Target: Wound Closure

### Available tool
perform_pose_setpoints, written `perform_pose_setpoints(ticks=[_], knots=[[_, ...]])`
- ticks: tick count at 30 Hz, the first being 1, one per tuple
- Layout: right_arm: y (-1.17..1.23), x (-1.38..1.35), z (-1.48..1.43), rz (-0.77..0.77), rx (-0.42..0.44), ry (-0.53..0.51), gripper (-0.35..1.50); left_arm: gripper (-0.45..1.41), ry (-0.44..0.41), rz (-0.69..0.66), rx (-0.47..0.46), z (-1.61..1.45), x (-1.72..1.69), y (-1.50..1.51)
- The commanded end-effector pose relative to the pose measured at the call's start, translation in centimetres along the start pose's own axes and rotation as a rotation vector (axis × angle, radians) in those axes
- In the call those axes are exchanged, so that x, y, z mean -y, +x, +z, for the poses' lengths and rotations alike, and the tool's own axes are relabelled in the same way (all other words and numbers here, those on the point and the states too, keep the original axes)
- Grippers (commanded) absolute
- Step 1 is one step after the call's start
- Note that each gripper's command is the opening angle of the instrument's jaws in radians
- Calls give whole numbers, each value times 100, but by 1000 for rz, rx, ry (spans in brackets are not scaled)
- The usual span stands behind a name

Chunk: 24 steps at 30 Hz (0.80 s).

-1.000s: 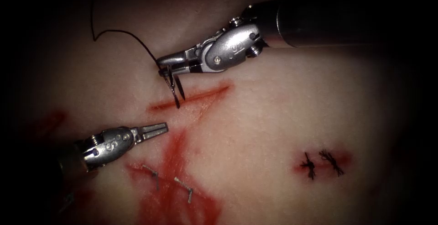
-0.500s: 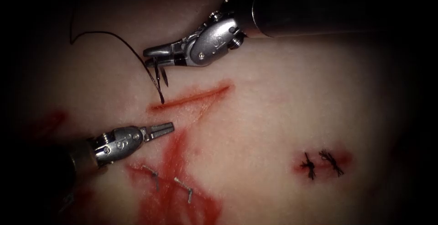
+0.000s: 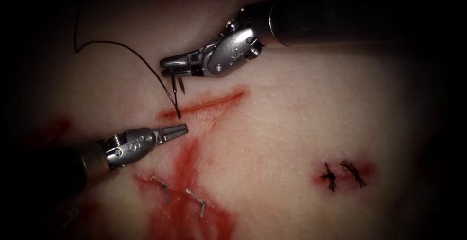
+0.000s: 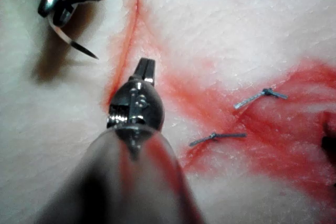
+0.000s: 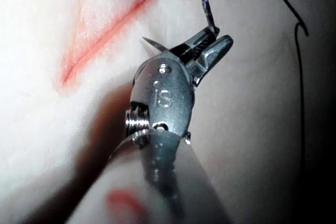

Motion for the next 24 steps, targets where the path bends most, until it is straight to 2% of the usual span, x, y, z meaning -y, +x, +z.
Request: perform_pose_setpoints(ticks=[1, 8, 24], knots=[[0, 2, 6, -69, -28, 4, -35, -18, -5, 5, 8, 9, -1, -5], [1, 9, -2, -122, -45, 10, -35, -20, -13, 14, 13, 6, 0, -11], [-4, 19, 9, -130, -53, -9, -35, -20, -15, 9, 15, 5, -1, -13]])
